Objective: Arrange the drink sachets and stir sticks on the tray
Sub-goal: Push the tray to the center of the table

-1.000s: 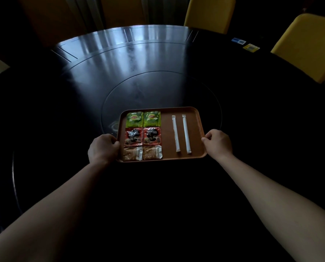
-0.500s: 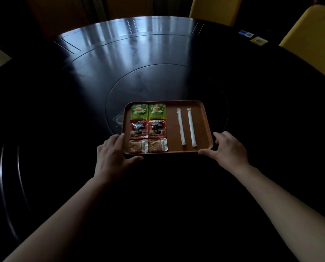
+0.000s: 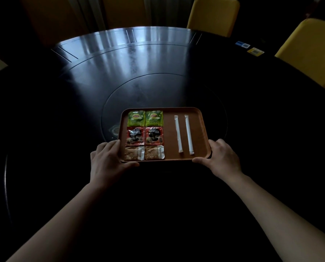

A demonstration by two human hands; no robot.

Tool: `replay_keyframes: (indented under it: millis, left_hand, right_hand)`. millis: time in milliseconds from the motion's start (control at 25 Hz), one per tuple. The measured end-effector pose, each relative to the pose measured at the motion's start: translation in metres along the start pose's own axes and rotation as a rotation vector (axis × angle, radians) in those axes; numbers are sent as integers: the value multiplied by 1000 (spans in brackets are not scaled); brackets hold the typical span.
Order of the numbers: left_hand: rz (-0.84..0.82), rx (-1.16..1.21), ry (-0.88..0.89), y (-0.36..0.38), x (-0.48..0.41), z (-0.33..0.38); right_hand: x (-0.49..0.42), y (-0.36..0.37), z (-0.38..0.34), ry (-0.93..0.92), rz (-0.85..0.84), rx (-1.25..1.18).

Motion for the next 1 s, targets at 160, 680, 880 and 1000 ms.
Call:
replay_keyframes:
  millis: [160, 680, 880, 1000]
  left_hand:
    - [-21, -44, 10, -1, -26, -1]
    - [-44, -22, 4, 9, -104, -13]
    - [-46, -92, -19, 11, -123, -15]
    - [-42, -69, -19, 13, -130, -15]
  right_hand:
    - [-27, 1, -6, -6, 27, 4]
    - [-99, -1, -23, 2, 30, 10]
    - [-118, 2, -27, 25, 21, -9]
    - [-127, 1, -30, 31, 16, 4]
Point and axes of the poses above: each hand's wrist, its own x-axis away from the middle knuckle, its own y-axis out of the palm, z = x × y, the point moved 5 cm from there along -x, towards the middle knuckle, and after that the axes turned 5 degrees about y, right-handed, at the moved point
